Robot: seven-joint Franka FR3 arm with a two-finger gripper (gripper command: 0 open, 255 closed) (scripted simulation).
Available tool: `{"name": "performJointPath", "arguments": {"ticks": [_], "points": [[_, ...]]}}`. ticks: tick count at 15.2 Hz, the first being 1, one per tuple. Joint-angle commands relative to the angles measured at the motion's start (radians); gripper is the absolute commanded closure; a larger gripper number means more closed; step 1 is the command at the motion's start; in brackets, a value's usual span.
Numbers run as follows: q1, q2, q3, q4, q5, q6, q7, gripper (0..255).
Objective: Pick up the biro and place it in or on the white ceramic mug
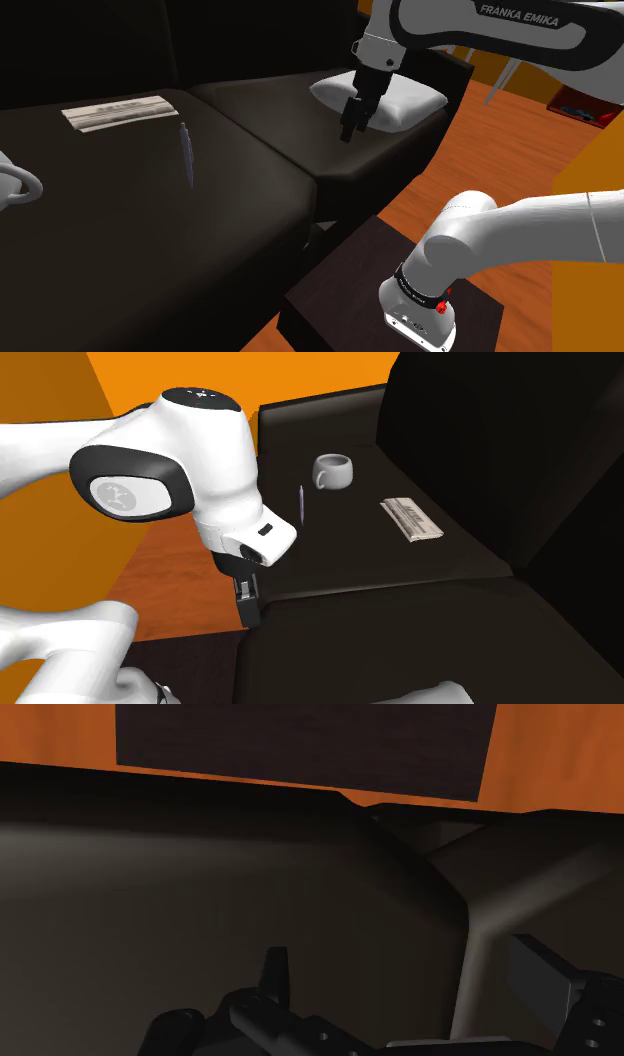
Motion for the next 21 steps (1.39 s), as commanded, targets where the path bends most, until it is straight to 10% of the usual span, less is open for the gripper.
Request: {"name": "performJointPath", "arguments": {"ticks": [1,12,21], "points": [[0.0,0.0,0.0,0.0,0.0,0.0,0.0,0],[0.25,0.157,-0.122,-0.099,0.241,0.484,-0.473,0],[0.537,0.317,-0.246,-0.048,0.556,0.7,-0.981,0]]}}
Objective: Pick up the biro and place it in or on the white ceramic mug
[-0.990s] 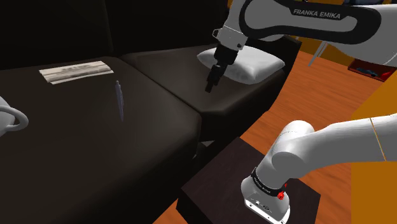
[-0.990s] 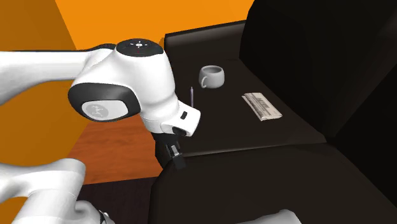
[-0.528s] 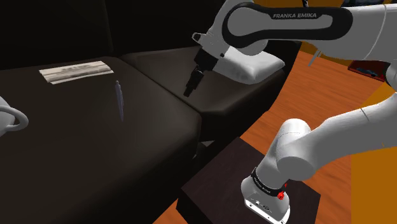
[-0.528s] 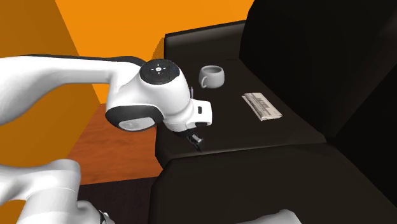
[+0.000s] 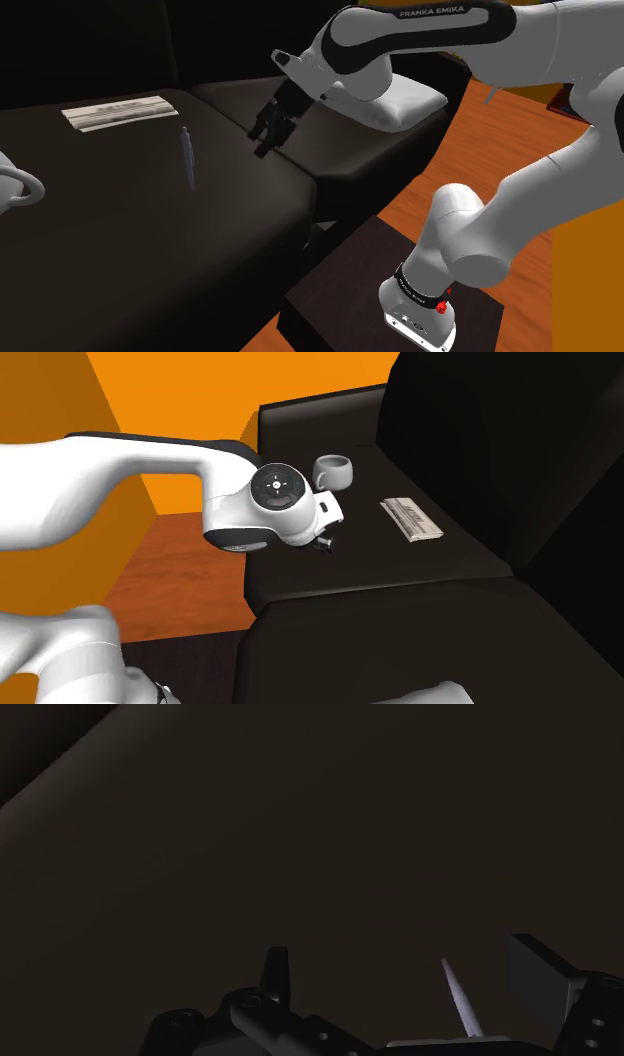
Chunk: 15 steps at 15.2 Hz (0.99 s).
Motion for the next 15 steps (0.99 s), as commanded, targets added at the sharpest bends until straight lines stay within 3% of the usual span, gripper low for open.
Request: {"name": "performJointPath", "arguments": {"ticks": [1,7,15], "points": [[0.07,0.04,-0.028,0.031,0.082,0.025,-0.126,0],[0.243,0.12,-0.099,0.108,0.311,0.021,-0.493,0],[0.295,0.198,-0.085,0.126,0.404,0.08,-0.569,0]]}}
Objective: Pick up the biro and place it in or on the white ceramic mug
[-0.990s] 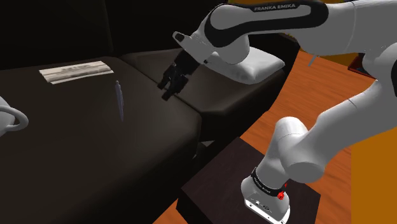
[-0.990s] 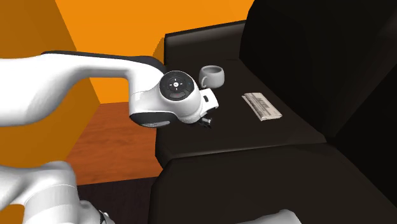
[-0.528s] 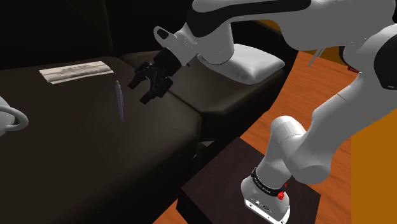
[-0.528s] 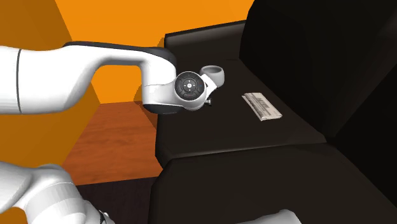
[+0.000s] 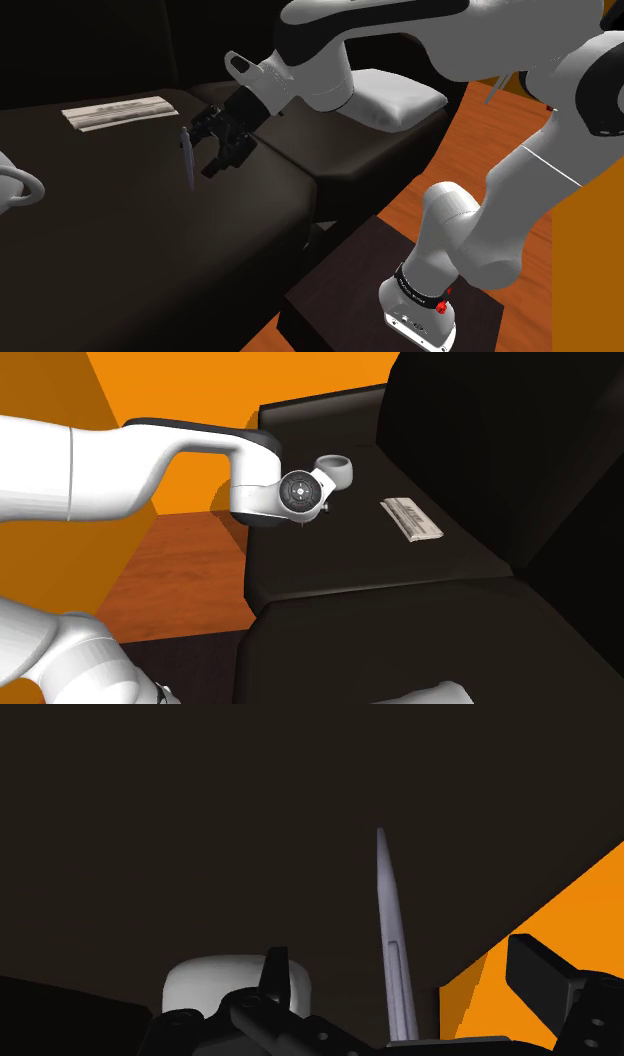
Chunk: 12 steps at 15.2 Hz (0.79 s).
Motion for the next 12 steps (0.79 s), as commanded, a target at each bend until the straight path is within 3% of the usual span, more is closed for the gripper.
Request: {"name": "performJointPath", "arguments": {"ticks": [1,8,9,12], "points": [[0.01,0.015,0.006,0.002,0.017,0.016,-0.008,0],[0.009,0.015,0.006,0.002,0.017,0.016,-0.008,0],[0.009,0.015,0.006,0.002,0.017,0.016,-0.008,255],[0.009,0.015,0.006,0.002,0.017,0.016,-0.008,255]]}}
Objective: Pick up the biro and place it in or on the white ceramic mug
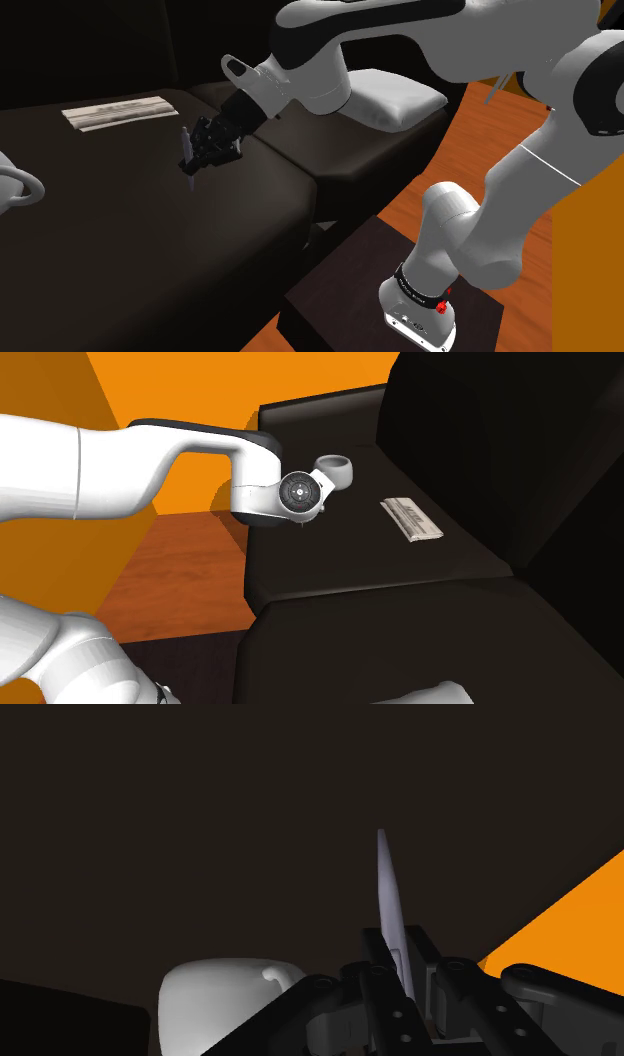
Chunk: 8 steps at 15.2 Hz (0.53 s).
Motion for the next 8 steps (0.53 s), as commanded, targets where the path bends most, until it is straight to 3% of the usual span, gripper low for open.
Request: {"name": "performJointPath", "arguments": {"ticks": [1,8], "points": [[0.0,0.0,0.0,0.0,0.0,0.0,0.0,255],[-0.005,-0.01,0.004,0.013,-0.021,-0.012,0.028,255]]}}
